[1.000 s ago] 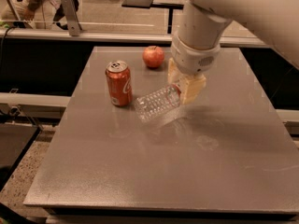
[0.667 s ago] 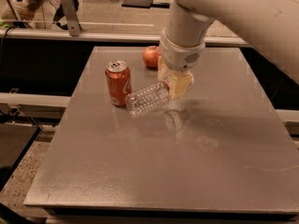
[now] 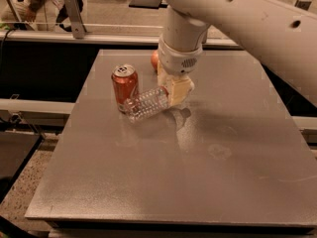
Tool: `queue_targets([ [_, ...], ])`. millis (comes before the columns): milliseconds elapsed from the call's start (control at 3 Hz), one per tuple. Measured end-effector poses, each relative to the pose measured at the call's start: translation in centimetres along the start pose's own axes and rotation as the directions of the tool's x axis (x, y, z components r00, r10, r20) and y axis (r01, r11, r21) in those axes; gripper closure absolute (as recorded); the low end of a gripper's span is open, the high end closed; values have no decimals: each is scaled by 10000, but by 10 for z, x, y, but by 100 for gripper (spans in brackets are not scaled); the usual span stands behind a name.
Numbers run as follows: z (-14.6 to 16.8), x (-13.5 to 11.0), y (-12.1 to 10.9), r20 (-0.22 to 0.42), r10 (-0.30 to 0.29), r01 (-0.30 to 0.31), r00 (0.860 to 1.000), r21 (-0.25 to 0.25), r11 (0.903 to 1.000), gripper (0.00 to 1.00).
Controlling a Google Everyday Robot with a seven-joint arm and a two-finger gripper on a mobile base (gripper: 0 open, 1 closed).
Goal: Move water bottle near coke can
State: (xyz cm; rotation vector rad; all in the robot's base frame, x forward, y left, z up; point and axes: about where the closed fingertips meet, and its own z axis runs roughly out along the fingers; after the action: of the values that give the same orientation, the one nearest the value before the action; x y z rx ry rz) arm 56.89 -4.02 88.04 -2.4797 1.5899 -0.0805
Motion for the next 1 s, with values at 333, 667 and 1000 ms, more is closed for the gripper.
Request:
queue_targets([
  [333, 11, -4, -1, 62, 50, -50, 10000, -155, 9999, 36],
  [667, 19, -6, 0, 66, 85, -83, 9999, -282, 9996, 6],
  [1000, 19, -6, -1, 69, 77, -75, 9999, -252, 9997, 0],
])
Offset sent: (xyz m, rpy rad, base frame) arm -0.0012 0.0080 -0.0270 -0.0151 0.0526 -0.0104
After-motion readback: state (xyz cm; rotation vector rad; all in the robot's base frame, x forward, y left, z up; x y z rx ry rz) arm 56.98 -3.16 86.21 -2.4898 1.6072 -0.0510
